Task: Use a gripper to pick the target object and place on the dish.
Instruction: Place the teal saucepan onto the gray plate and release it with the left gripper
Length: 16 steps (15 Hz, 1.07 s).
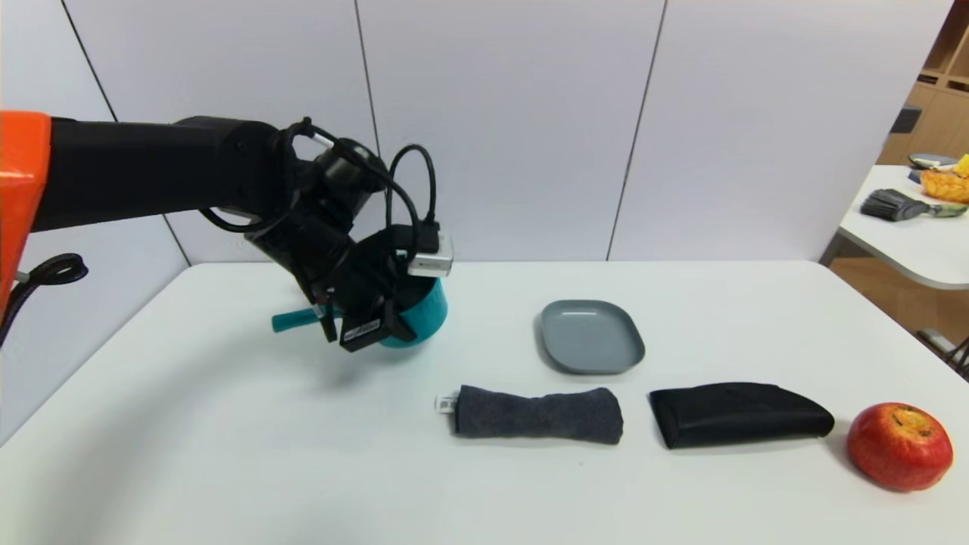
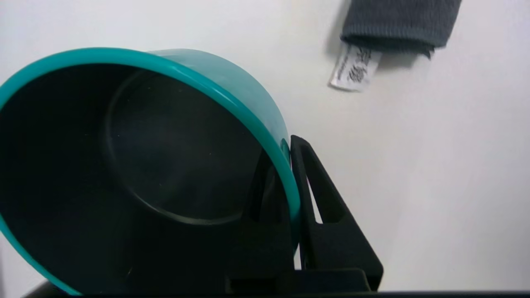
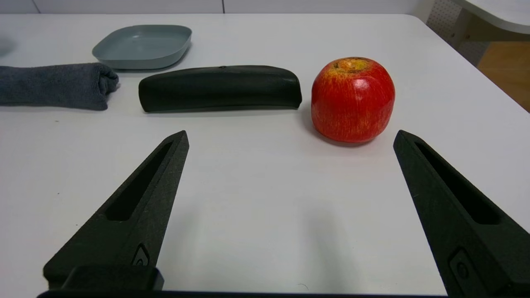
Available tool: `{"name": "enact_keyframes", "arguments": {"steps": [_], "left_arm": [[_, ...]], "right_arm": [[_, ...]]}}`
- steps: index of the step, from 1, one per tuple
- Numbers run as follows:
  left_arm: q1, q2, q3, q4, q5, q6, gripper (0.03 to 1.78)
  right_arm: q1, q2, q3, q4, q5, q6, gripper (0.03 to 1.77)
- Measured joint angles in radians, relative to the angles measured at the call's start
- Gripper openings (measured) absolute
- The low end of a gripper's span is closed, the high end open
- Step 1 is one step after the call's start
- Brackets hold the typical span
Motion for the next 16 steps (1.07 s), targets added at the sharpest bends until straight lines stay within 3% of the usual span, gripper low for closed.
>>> {"name": "enact_keyframes", "arguments": {"steps": [4, 13, 16], "left_arm": [[-0.094, 0.067, -0.137, -0.059, -0.002, 0.007, 0.13], [-0.248, 0.224, -0.157, -0.559, -0.011, -0.015, 0.13], [-0.273, 0.254, -0.157, -0.667, -0.030, -0.039, 0.13]], "right_arm": [[0.000, 0.000, 0.000, 0.000, 0.000, 0.000, 1.71], [0.000, 0.000, 0.000, 0.000, 0.000, 0.000, 1.71], [0.000, 0.000, 0.000, 0.000, 0.000, 0.000, 1.71]]}}
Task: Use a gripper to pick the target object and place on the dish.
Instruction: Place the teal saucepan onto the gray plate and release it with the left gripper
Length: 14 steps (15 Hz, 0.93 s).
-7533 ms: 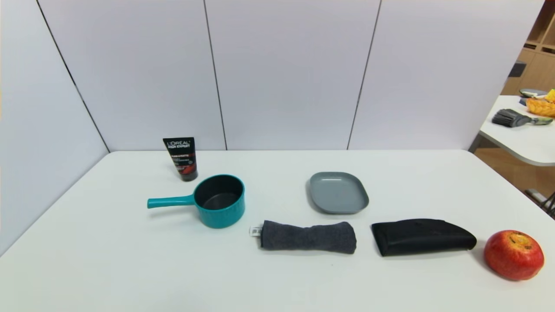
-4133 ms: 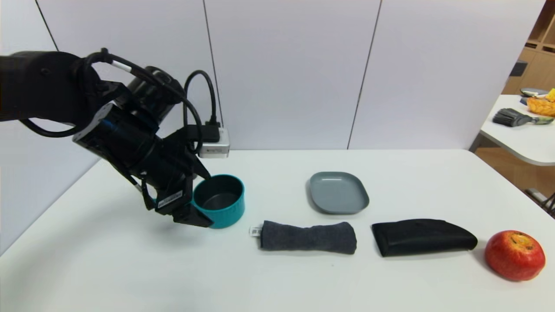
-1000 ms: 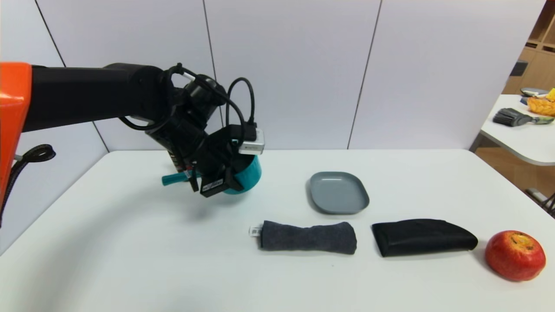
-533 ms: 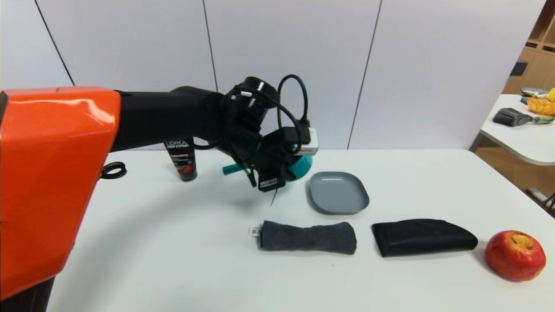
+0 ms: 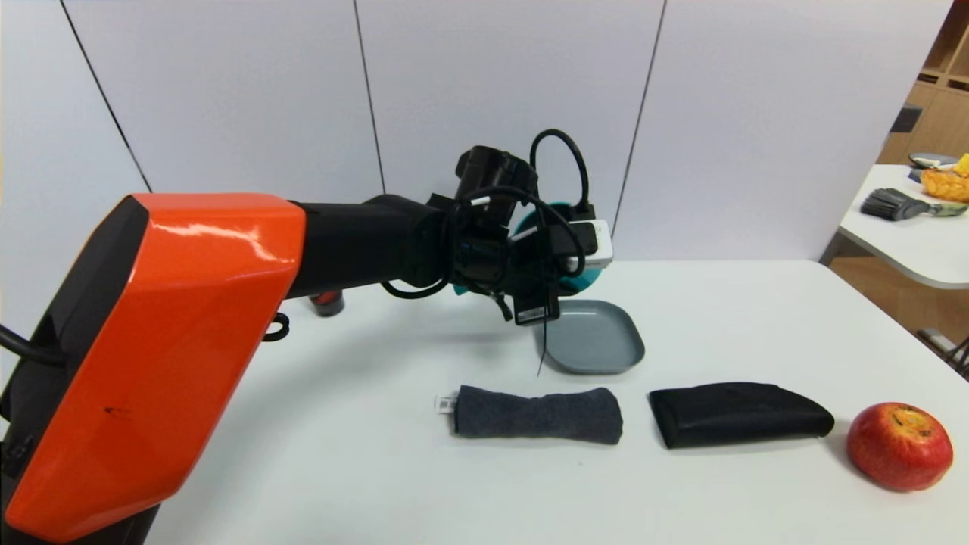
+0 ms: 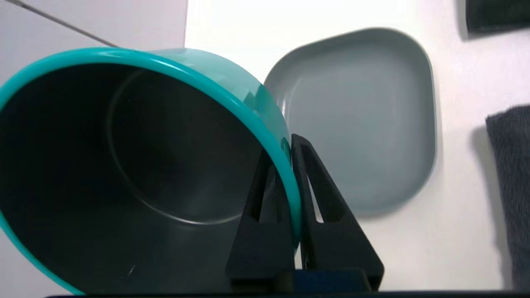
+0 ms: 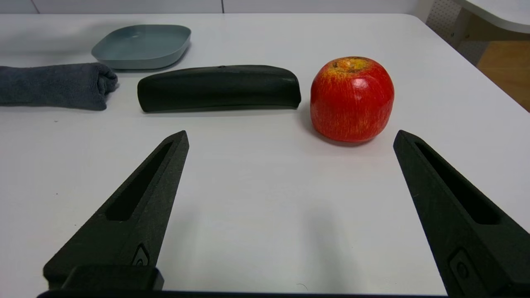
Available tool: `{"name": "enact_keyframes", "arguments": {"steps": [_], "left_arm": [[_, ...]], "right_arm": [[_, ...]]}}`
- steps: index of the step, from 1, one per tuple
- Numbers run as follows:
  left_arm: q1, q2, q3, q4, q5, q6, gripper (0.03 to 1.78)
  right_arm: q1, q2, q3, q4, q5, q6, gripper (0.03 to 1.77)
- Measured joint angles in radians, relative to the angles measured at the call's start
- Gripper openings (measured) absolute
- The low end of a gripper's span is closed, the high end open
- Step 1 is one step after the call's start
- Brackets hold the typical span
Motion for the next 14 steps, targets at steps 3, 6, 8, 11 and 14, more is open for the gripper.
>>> {"name": "enact_keyframes", "arguments": {"steps": [3, 6, 8, 11, 14], "left_arm": [[-0.024, 0.026, 0.000, -0.006, -0.002, -0.024, 0.13], [-0.041, 0.047, 0.000, -0.006, -0.003, -0.028, 0.13], [-0.048, 0.057, 0.000, -0.001, -0.003, -0.036, 0.13], [-0.050, 0.066, 0.000, 0.006, -0.003, -0.046, 0.13], [-0.051, 0.072, 0.000, 0.051, -0.003, -0.047, 0.13]], "right_arm": [[0.000, 0.000, 0.000, 0.000, 0.000, 0.000, 1.71], [0.000, 0.000, 0.000, 0.000, 0.000, 0.000, 1.71], [0.000, 0.000, 0.000, 0.000, 0.000, 0.000, 1.71], [0.000, 0.000, 0.000, 0.000, 0.000, 0.000, 1.71], [0.000, 0.000, 0.000, 0.000, 0.000, 0.000, 1.71]]}}
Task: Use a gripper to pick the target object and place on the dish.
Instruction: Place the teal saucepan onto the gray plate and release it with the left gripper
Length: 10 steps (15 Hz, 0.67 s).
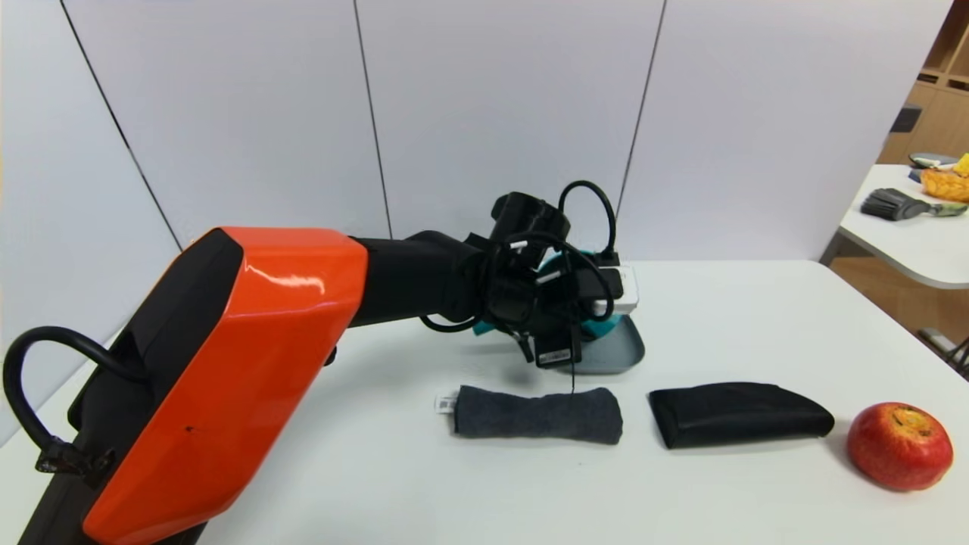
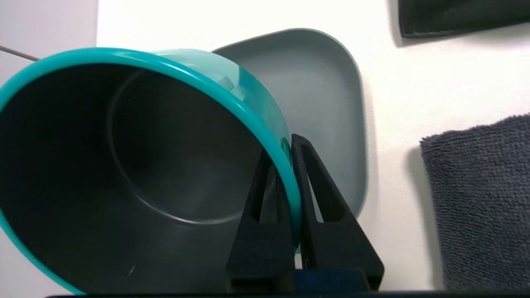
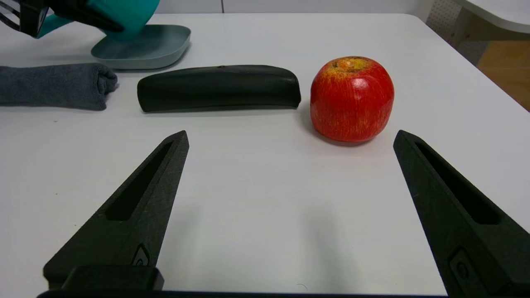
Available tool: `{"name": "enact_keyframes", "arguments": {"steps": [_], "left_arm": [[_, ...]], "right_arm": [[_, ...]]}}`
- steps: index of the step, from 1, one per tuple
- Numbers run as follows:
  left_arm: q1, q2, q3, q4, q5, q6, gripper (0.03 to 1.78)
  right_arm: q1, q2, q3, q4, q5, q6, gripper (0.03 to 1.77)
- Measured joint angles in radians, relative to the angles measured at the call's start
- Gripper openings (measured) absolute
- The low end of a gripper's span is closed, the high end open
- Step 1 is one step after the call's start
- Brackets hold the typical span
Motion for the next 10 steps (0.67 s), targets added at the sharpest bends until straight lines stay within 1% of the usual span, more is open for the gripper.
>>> {"name": "enact_keyframes", "arguments": {"steps": [3, 10], "left_arm": [[0.000, 0.004, 0.000, 0.037, 0.001, 0.000, 0.13], [0.001, 0.006, 0.000, 0.040, 0.001, 0.003, 0.13]], "right_arm": [[0.000, 0.000, 0.000, 0.000, 0.000, 0.000, 1.71], [0.000, 0.000, 0.000, 0.000, 0.000, 0.000, 1.71]]}}
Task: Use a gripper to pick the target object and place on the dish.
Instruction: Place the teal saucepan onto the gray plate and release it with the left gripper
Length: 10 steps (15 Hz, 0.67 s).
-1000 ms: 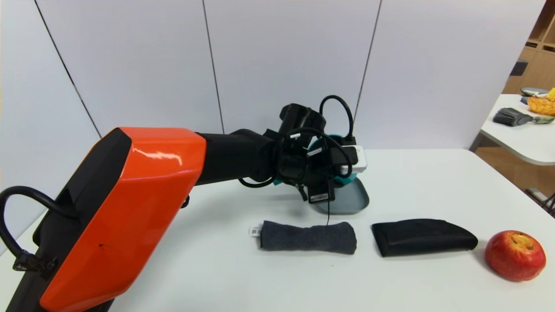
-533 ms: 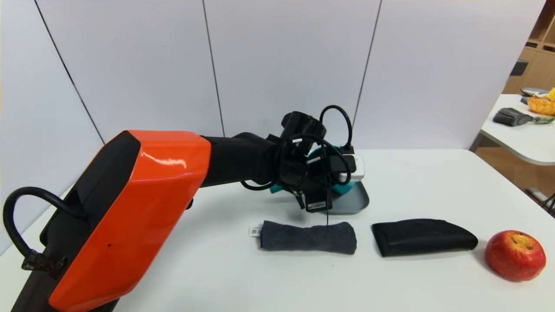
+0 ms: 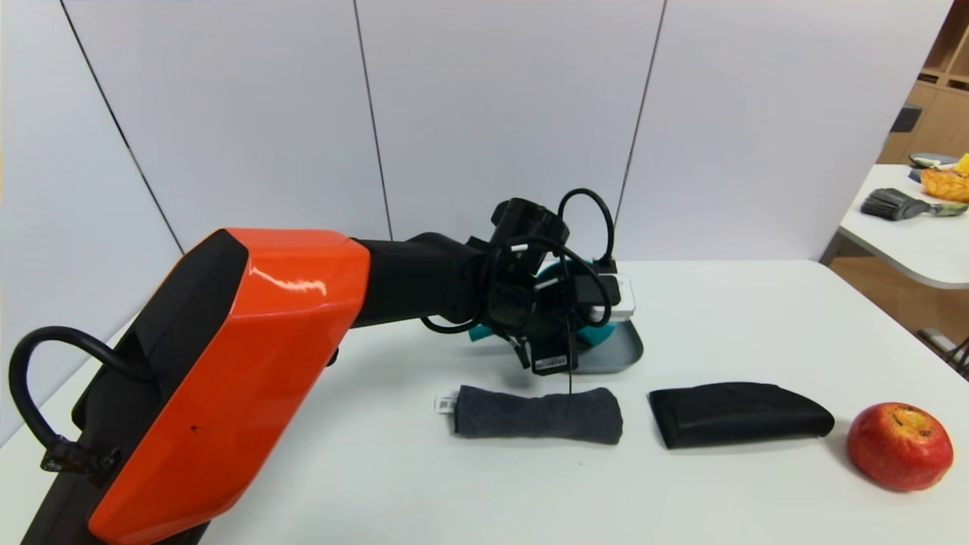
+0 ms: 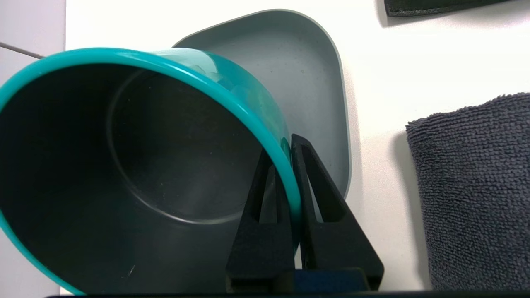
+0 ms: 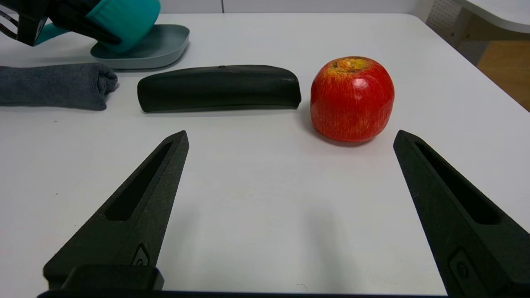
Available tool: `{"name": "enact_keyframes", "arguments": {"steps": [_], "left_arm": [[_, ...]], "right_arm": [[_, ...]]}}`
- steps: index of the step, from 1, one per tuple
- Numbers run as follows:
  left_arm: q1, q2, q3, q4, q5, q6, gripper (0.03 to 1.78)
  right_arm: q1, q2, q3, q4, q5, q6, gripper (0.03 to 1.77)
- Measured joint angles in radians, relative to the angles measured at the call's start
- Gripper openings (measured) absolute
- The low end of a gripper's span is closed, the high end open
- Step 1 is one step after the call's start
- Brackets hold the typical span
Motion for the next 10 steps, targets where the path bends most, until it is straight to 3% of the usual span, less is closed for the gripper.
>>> {"name": "enact_keyframes", "arguments": {"steps": [4, 10], "left_arm": [[0.000, 0.000, 0.000, 0.001, 0.000, 0.000, 0.76], [-0.001, -0.040, 0.000, 0.016, 0.007, 0.000, 1.27]], "right_arm": [[0.000, 0.000, 0.000, 0.000, 0.000, 0.001, 1.71], [0.000, 0.000, 0.000, 0.000, 0.000, 0.000, 1.71]]}}
